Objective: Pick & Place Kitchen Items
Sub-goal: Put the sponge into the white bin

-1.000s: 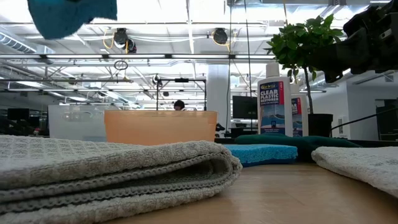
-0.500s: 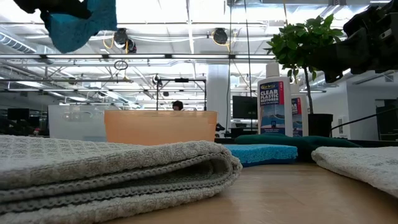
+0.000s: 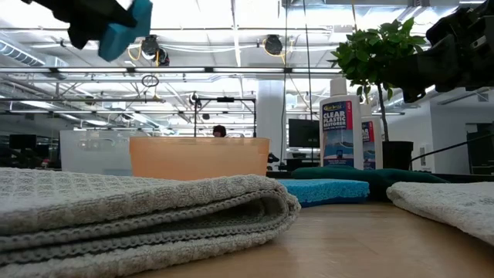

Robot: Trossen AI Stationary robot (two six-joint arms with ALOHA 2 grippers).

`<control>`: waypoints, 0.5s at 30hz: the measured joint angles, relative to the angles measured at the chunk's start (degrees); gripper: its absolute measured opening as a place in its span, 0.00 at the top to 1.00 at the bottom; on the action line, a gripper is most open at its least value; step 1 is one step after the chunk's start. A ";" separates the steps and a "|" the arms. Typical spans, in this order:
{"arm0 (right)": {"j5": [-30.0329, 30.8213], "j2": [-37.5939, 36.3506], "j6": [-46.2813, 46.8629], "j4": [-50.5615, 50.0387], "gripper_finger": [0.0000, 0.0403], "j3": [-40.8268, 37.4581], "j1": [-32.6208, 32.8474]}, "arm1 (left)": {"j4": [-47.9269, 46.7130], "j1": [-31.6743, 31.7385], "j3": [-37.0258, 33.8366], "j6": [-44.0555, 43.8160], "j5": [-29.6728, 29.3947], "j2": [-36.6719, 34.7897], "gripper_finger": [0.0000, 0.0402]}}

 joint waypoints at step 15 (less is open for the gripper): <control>0.00 0.00 0.00 0.00 0.64 0.00 0.00 | -4.64 10.03 0.00 -2.93 -3.50 0.17 0.53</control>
